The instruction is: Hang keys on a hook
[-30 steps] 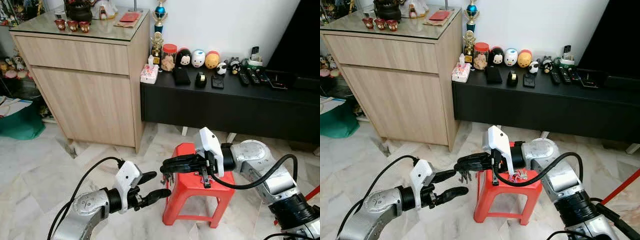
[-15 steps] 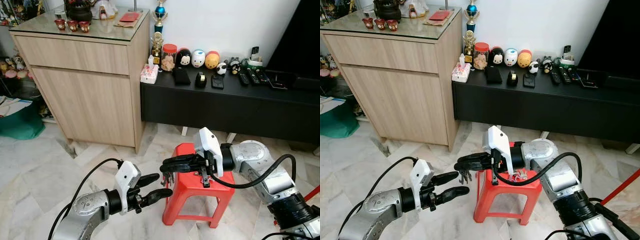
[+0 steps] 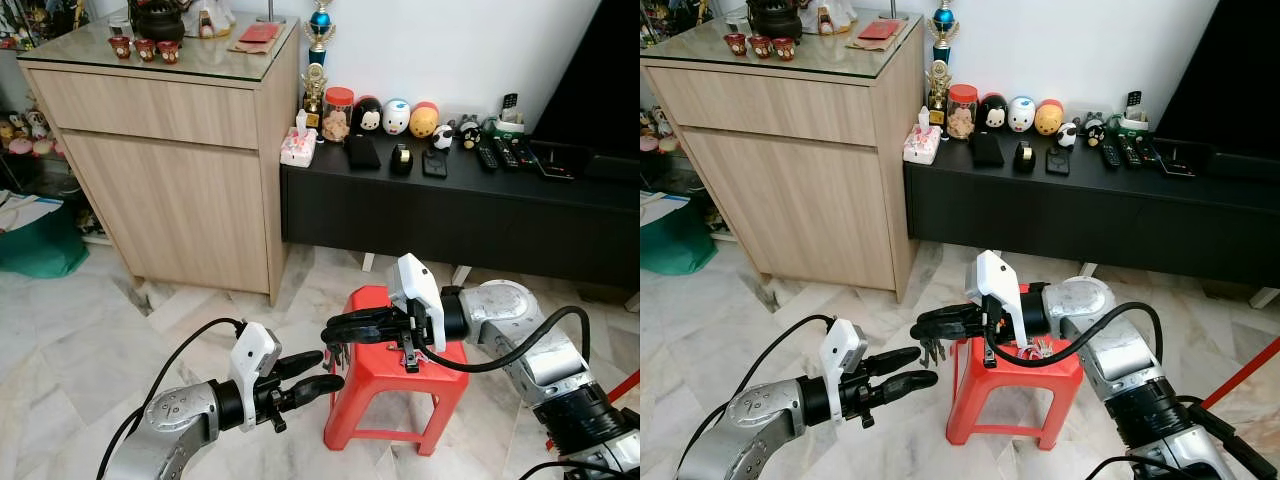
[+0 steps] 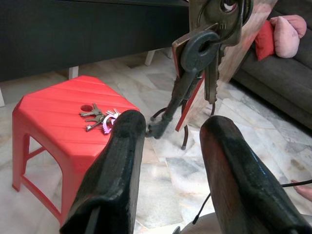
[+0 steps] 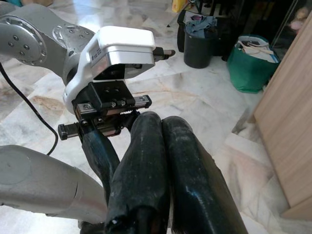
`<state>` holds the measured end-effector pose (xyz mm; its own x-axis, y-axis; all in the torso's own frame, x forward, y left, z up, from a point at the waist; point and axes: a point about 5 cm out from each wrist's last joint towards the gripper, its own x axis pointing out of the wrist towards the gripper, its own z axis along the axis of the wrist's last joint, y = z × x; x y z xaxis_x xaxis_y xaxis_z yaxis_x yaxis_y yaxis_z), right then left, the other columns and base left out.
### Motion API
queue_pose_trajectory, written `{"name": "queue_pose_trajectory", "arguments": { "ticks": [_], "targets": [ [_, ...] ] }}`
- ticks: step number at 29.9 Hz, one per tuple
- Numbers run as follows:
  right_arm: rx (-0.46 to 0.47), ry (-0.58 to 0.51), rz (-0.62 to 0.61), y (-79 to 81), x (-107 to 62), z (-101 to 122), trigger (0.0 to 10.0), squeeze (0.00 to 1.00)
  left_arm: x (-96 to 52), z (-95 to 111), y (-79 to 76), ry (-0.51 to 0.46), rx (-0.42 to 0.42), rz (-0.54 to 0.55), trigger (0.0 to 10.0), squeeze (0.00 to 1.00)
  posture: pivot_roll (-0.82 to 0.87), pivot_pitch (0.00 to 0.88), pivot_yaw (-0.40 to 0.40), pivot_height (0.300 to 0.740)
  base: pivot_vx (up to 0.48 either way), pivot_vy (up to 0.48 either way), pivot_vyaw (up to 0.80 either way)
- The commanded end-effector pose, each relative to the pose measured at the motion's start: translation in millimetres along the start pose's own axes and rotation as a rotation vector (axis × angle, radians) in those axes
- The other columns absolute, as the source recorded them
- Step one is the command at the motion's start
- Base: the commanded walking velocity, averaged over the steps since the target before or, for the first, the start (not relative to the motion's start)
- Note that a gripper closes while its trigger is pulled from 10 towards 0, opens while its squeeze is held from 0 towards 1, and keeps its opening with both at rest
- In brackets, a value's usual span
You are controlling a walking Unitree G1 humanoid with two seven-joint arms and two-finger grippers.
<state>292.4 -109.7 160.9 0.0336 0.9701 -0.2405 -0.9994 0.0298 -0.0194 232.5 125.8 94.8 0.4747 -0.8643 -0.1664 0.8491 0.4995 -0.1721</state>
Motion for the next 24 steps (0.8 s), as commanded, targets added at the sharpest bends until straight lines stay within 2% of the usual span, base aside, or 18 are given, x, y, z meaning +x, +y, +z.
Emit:
{"name": "queue_pose_trajectory", "arguments": {
  "ticks": [1, 15, 16, 17, 18, 24],
  "targets": [
    [-0.027, -0.014, 0.009, -2.3, 0.0, 8.4, 10.0, 0.00, 0.8, 3.6, -2.4, -0.007, 0.008, -0.014, 10.0, 0.00, 0.04, 0.000, -0.092, 0.740, 0.000, 0.000, 0.00],
    [-0.024, -0.034, 0.040, 0.1, 5.0, 12.0, 10.0, 0.00, 3.0, 4.8, -3.2, -0.016, 0.001, -0.022, 10.0, 0.00, 0.04, 0.000, -0.095, 0.740, 0.000, 0.000, 0.00],
    [-0.025, -0.028, 0.034, -0.9, 4.6, 11.6, 10.0, 0.00, 3.1, 4.6, -3.8, -0.015, -0.002, -0.026, 3.1, 0.00, 0.04, 0.000, -0.096, 0.740, 0.000, 0.000, 0.00],
    [-0.025, -0.028, 0.034, -0.9, 4.6, 11.6, 10.0, 0.00, 3.1, 4.6, -3.8, -0.015, -0.002, -0.026, 3.1, 0.00, 0.04, 0.000, -0.096, 0.740, 0.000, 0.000, 0.00],
    [-0.022, -0.029, 0.032, -1.5, 4.5, 11.3, 10.0, 0.00, 2.9, 4.4, -4.1, -0.015, -0.007, -0.031, 0.0, 0.00, 0.04, 0.000, -0.096, 0.740, 0.000, 0.000, 0.00],
    [-0.012, -0.029, 0.028, -2.1, 4.1, 9.2, 10.0, 0.00, 2.6, 5.4, -5.2, -0.023, -0.015, -0.042, 0.0, 0.00, 0.04, 0.000, -0.097, 0.740, 0.000, 0.000, 0.00]
  ]
}}
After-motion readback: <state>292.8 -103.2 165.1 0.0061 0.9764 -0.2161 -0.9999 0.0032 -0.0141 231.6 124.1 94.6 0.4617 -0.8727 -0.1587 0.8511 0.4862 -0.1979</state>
